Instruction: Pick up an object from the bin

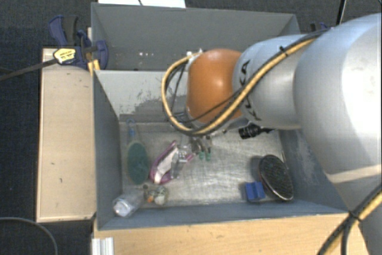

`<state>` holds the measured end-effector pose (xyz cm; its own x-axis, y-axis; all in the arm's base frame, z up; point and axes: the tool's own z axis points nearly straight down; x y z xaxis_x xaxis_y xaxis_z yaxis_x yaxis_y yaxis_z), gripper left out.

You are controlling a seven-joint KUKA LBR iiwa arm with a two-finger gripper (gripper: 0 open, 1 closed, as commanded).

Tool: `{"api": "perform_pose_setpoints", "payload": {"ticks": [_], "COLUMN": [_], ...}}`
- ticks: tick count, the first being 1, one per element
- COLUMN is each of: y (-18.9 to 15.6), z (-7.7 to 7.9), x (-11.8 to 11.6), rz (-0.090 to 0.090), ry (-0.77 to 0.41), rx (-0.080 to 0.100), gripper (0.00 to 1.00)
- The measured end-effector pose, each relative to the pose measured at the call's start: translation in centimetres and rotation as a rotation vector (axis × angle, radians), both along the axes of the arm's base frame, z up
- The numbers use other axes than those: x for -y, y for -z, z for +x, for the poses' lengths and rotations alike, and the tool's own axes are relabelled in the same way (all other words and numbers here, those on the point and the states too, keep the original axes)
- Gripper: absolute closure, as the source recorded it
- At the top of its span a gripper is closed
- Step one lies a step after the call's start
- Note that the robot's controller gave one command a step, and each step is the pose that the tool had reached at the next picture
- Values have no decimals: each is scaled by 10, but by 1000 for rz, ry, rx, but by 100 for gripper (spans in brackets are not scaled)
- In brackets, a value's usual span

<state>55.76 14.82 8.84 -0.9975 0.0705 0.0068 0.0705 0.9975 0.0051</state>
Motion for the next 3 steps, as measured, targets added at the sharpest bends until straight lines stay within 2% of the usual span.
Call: {"api": "perform_pose_setpoints", "payload": {"ticks": [1,2,3], "y": [1,-6,0], "z": [-7,-3,-4], "x": [1,-6,-2], "rz": [1,-3,-2], "ry": [60,146,309], "rx": [19,16,8], "gripper": [0,0,0]}}
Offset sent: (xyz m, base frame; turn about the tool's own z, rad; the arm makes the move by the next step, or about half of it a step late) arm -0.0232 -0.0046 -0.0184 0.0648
